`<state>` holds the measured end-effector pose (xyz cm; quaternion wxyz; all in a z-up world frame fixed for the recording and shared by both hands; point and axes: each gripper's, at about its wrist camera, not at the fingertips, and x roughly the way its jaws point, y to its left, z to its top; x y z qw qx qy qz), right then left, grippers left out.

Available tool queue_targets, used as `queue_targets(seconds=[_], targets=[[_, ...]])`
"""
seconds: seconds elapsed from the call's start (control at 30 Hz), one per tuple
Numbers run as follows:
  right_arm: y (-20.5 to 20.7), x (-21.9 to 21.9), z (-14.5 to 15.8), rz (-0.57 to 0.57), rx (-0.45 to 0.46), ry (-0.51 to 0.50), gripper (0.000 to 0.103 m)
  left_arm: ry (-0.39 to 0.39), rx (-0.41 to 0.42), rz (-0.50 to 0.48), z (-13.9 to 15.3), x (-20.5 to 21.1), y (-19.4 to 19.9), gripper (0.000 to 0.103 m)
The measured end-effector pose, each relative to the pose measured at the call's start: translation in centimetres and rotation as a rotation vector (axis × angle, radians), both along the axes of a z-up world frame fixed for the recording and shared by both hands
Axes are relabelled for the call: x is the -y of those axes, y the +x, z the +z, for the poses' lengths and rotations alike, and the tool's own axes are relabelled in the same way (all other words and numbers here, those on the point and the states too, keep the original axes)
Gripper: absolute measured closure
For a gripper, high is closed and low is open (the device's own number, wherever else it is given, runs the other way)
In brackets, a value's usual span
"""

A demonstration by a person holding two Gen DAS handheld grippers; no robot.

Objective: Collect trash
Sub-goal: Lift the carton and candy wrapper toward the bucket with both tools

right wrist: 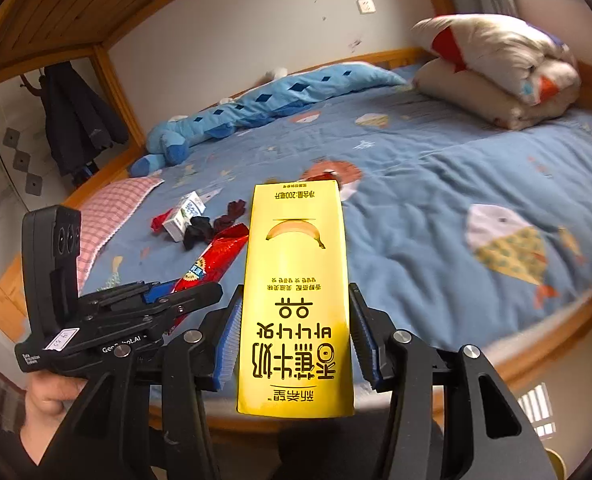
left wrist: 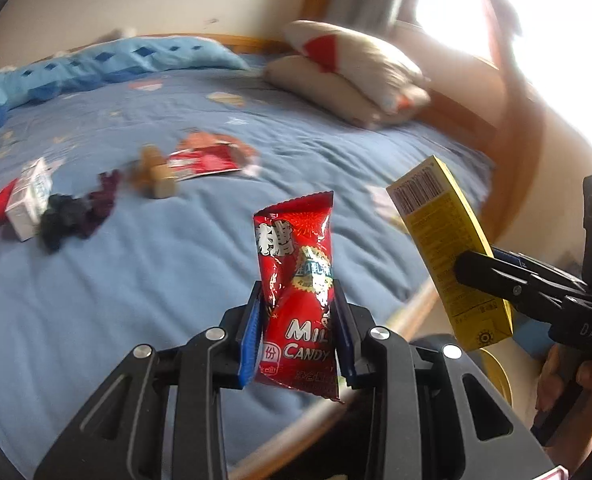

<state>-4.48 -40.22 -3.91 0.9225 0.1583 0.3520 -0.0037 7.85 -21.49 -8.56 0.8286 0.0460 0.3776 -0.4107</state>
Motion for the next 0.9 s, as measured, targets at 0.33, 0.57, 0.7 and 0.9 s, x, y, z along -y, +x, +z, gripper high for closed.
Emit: queue_targets(seconds=[0.33,0.57,0.7,0.9], targets=[[-8.7,2.7,0.9,-0.154,-0.039,-0.057,0.055,0.01,0.005,-0.194,0.1,4.5,-6.3,0.07],[-14.3,4.2,0.3,-0.254,-0.07,-0.044,0.055,0.023,-0.006,-0.319,-0.1,7.5,-10.5,0.07],[-17.3,4.8,0.3,-0.314,-0.086,-0.045,0.055,0.044,-0.025,-0.4,-0.9,9.3,-13.0,0.07],[-21.6,6.2,0.1,-0.405,-0.118,-0.055,0.055,0.079,-0.067,-0.5,-2.8,12.0,-16.4,0.07]])
